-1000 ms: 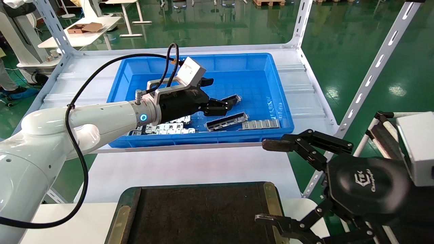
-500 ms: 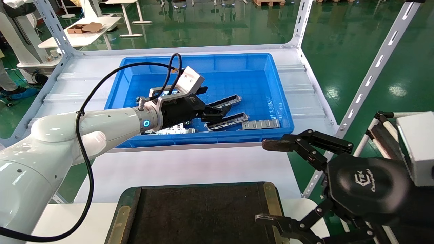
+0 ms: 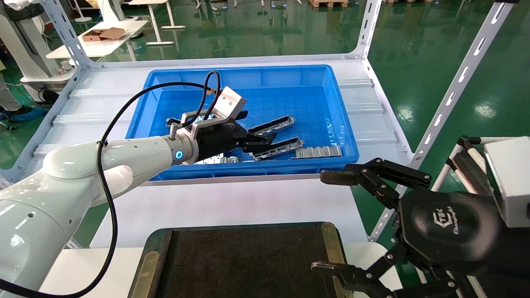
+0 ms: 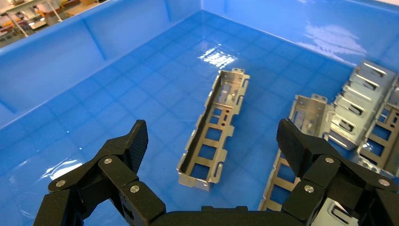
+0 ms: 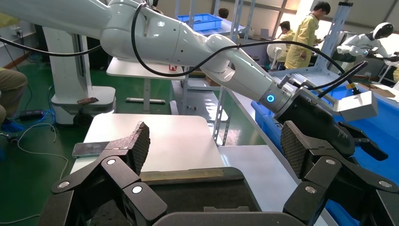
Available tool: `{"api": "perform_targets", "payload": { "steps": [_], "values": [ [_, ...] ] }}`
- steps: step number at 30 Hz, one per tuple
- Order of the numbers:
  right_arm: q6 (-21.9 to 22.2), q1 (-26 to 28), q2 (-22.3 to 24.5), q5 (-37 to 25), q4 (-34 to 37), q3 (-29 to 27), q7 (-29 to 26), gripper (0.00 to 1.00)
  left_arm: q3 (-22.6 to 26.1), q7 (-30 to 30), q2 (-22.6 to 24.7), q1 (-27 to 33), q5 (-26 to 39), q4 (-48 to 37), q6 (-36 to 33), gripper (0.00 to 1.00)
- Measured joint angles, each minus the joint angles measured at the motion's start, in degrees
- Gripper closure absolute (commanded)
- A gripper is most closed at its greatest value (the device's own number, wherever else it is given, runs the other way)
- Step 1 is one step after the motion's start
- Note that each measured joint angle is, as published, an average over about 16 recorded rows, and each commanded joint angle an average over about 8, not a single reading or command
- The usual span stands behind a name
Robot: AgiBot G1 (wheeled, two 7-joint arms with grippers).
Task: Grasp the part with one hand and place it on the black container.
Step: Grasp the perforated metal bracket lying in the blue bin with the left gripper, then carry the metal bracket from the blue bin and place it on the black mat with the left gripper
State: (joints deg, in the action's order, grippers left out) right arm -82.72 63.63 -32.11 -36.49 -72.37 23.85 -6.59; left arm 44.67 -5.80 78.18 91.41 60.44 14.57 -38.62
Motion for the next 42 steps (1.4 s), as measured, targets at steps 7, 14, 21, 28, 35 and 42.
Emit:
{"api": "perform_targets", "payload": {
  "steps": [7, 14, 21, 28, 35, 42],
  "values": [
    [0.0, 0.0, 0.0, 0.0, 0.0, 0.0, 0.0, 1.00, 1.8, 0.2, 0.0, -0.5, -2.1, 0.6, 2.2, 1.00],
    [0.0, 0.0, 0.0, 0.0, 0.0, 0.0, 0.0, 1.00, 3.6, 0.6, 0.0, -1.0, -4.1, 1.2, 3.7, 1.00],
    [0.0, 0.0, 0.0, 0.0, 0.0, 0.0, 0.0, 1.00, 5.5, 1.1, 0.0, -1.4, -6.1, 1.6, 4.6, 1.00],
    [0.0, 0.0, 0.0, 0.0, 0.0, 0.0, 0.0, 1.00, 7.4, 1.7, 0.0, -1.7, -8.1, 2.0, 5.1, 1.00],
    [0.0, 0.0, 0.0, 0.0, 0.0, 0.0, 0.0, 1.00, 9.3, 2.1, 0.0, -1.9, -10.0, 2.2, 5.7, 1.00],
    [0.0, 0.0, 0.0, 0.0, 0.0, 0.0, 0.0, 1.00, 11.0, 2.2, 0.0, -1.9, -11.7, 2.3, 6.0, 1.00]
  ]
}}
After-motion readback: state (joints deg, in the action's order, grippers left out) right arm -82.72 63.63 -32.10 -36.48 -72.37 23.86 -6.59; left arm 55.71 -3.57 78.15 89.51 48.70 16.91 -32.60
